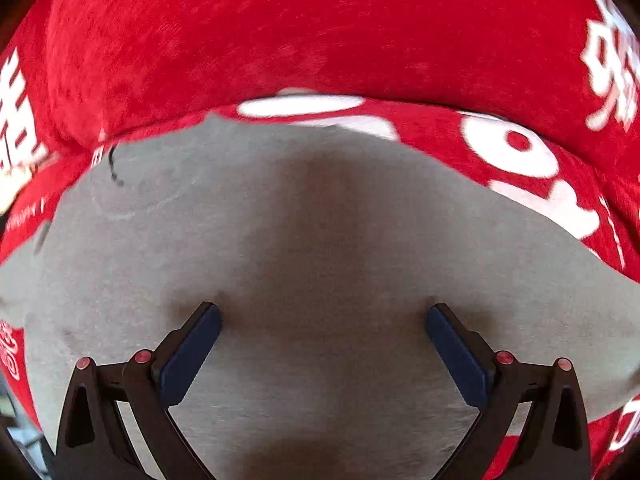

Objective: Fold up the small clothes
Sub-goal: 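Grasp the grey sleeve cuff nearest the right gripper with the right gripper, then carry the sleeve across the shirt body with the right gripper and open it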

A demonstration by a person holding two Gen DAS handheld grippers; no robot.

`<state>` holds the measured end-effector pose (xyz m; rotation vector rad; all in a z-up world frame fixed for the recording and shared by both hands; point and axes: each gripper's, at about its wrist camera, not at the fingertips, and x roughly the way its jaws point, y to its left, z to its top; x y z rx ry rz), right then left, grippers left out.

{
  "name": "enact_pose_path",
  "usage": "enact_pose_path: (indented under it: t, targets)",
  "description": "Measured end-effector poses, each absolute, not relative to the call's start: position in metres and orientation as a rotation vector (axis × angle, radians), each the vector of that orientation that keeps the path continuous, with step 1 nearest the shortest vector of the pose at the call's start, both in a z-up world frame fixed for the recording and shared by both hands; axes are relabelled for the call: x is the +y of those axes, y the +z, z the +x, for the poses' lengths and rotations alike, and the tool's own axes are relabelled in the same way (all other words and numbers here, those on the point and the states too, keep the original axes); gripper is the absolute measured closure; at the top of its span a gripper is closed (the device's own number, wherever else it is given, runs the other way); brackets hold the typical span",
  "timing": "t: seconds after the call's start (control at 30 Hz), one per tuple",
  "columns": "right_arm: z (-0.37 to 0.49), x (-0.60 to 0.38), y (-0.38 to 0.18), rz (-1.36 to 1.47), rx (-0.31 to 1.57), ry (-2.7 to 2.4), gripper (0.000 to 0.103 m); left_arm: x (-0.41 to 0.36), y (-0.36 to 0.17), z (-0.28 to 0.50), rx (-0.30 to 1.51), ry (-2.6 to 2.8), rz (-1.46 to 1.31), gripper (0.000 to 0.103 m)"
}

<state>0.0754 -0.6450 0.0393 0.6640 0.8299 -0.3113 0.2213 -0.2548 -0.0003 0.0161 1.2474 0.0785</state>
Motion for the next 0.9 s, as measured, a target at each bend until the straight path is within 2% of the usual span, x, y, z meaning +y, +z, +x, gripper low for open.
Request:
enact_pose_path:
  t: [0.07,0.13,0.17,0.2,0.27,0.33,0.37,0.4,0.43,0.47,0.5,0.6,0.77,0.9]
  targets:
    - [0.078,-0.649,0.026,0.669,0.887,-0.323,0.09,-0.266,0.002,0.221,1.245,0.065,0.049,0.0]
    - [0.073,-0.657,0.018,0.733,0.907,-0.309,0.086,-0.271,0.003,0.219,1.255,0.049,0.062,0.0]
    - [0.072,-0.662,0.017,0.763,0.908,-0.312,0.071,-0.273,0.002,0.217,1.26,0.044,0.068,0.0]
    - [0.07,-0.666,0.017,0.785,0.903,-0.317,0.051,-0.273,0.002,0.214,1.258,0.039,0.072,0.0]
    - [0.065,-0.672,0.021,0.79,0.872,-0.35,0.039,-0.269,0.007,0.209,1.252,0.03,0.056,0.0]
    - [0.062,-0.679,0.016,0.822,0.875,-0.337,0.039,-0.259,0.01,0.204,1.248,0.04,0.0,0.0]
    - [0.061,-0.682,0.014,0.848,0.871,-0.323,0.04,-0.254,0.009,0.204,1.255,0.052,-0.018,0.0]
    - [0.059,-0.686,0.011,0.883,0.854,-0.306,0.049,-0.252,0.006,0.206,1.266,0.06,-0.02,0.0]
    - [0.058,-0.688,0.009,0.894,0.847,-0.287,0.062,-0.253,0.0,0.207,1.289,0.069,-0.009,0.0]
    - [0.06,-0.688,0.008,0.886,0.861,-0.275,0.082,-0.254,-0.002,0.208,1.29,0.071,-0.004,0.0]
    - [0.062,-0.686,0.009,0.855,0.873,-0.283,0.089,-0.257,-0.001,0.209,1.273,0.078,0.004,0.0]
    - [0.072,-0.673,0.025,0.72,0.879,-0.324,0.094,-0.272,0.001,0.205,1.264,0.073,0.055,0.0]
    - [0.072,-0.639,0.077,0.552,0.814,-0.373,0.094,-0.294,0.005,0.193,1.24,-0.033,0.162,0.0]
    - [0.078,-0.594,0.133,0.419,0.753,-0.33,0.095,-0.256,0.022,0.19,1.272,-0.061,0.005,0.0]
